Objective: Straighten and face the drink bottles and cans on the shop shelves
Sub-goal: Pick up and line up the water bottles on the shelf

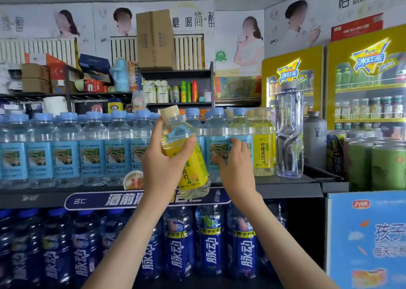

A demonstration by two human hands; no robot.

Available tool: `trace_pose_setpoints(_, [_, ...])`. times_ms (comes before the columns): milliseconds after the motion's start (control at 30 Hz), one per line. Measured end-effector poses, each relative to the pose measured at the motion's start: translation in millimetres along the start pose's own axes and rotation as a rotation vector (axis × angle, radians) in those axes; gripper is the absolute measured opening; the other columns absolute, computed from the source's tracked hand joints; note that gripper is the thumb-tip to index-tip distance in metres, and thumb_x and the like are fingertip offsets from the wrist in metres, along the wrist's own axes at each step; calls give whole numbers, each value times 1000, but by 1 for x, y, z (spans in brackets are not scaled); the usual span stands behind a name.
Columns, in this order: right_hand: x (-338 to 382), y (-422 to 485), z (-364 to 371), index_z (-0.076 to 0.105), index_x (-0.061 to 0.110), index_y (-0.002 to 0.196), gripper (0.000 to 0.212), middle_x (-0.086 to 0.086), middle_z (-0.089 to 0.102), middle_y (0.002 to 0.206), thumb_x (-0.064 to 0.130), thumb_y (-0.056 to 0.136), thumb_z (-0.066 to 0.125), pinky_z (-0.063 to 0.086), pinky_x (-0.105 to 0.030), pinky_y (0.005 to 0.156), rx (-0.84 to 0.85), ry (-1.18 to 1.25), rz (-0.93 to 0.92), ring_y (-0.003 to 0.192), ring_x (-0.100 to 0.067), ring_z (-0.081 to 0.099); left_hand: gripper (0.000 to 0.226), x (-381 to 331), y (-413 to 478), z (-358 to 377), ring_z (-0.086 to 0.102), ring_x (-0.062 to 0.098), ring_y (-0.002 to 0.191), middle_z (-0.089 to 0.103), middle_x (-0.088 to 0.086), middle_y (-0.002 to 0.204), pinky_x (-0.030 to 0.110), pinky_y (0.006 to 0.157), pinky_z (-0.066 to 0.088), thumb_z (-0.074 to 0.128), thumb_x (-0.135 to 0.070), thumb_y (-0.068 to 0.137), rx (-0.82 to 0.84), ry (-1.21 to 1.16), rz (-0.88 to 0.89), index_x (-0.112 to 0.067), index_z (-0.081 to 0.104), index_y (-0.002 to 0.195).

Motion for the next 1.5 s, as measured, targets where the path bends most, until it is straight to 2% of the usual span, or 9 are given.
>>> trace_pose_setpoints(133, [6, 2, -6, 43, 4, 117, 40, -9, 48, 114, 24, 89, 64, 38, -27, 79, -37, -72, -48, 103, -23, 45, 73, -2, -2, 9, 44, -29, 64, 51, -40, 95, 1, 62, 42, 71, -40, 81, 36, 41, 3, -31, 37, 145])
trace_pose_setpoints(367, [8, 3, -4, 42, 7, 102, 24, -3, 49, 92, 22, 93, 59, 30, -28, 64, 28, -124, -97, 83, -22, 46, 44, -3, -3, 17, 46, -31, 73, 51, -33, 92, -3, 59, 37, 73, -36, 81, 88, 55, -42, -40, 47, 116])
trace_pose_setpoints(500, [5, 1, -5, 49, 6, 103, 10, -4, 57, 96, 15, 97, 50, 32, -27, 64, 39, -27, -155, 87, -22, 52, 42, 4, -3, 14, 55, -20, 81, 61, -25, 98, 5, 65, 45, 74, -43, 78, 118, 44, -86, -37, 55, 115])
trace_pose_setpoints(600, [-10, 6, -26, 49, 5, 116, 20, -6, 55, 103, 8, 96, 48, 36, -26, 69, -100, -13, -110, 93, -21, 50, 51, 12, 0, 9, 64, 6, 95, 66, -15, 108, 33, 81, 54, 74, -49, 74, 104, -3, -139, -36, 58, 121])
trace_pose_setpoints(800, [-17, 28, -53, 43, 5, 132, 39, -5, 50, 103, 13, 95, 51, 38, -30, 84, -239, 28, -109, 98, -22, 47, 45, 16, 1, 3, 67, 10, 92, 69, -14, 103, 40, 82, 55, 76, -51, 70, 105, -28, -189, -45, 57, 111])
trace_pose_setpoints(1000, [-16, 66, -50, 28, 11, 146, 57, -9, 50, 133, 30, 97, 52, 38, -26, 91, -90, 152, -35, 122, -21, 47, 73, 11, 2, 7, 63, 11, 102, 66, -14, 113, 45, 89, 53, 69, -65, 58, 141, 13, -160, -36, 58, 123])
trace_pose_setpoints(1167, [-16, 80, -34, 20, 10, 149, 71, -12, 35, 149, 44, 94, 52, 35, -41, 107, 53, 4, 3, 135, -28, 35, 69, 11, 4, 8, 64, 10, 97, 68, -15, 106, 45, 87, 53, 70, -65, 57, 146, 12, -168, -36, 60, 118])
trace_pose_setpoints(1333, [-13, 78, -37, 25, 7, 147, 68, -10, 34, 142, 37, 94, 56, 33, -40, 108, -2, 25, -21, 130, -26, 34, 74, 16, 4, 11, 61, 13, 106, 65, -15, 116, 46, 92, 51, 70, -67, 58, 146, 20, -173, -36, 58, 124])
trace_pose_setpoints(1500, [-4, 74, -55, 49, 9, 128, 44, -2, 42, 110, 31, 91, 59, 39, -32, 90, -116, 120, -43, 109, -25, 45, 79, 12, 4, 14, 58, 12, 113, 62, -13, 122, 44, 97, 48, 69, -67, 59, 158, 38, -150, -33, 55, 129])
Point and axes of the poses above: each hand's wrist, its own y-axis towards the middle knuckle, its own z-axis out of the palm, x = y × z, the point moved 8 cm from there along y, towards the middle knuckle
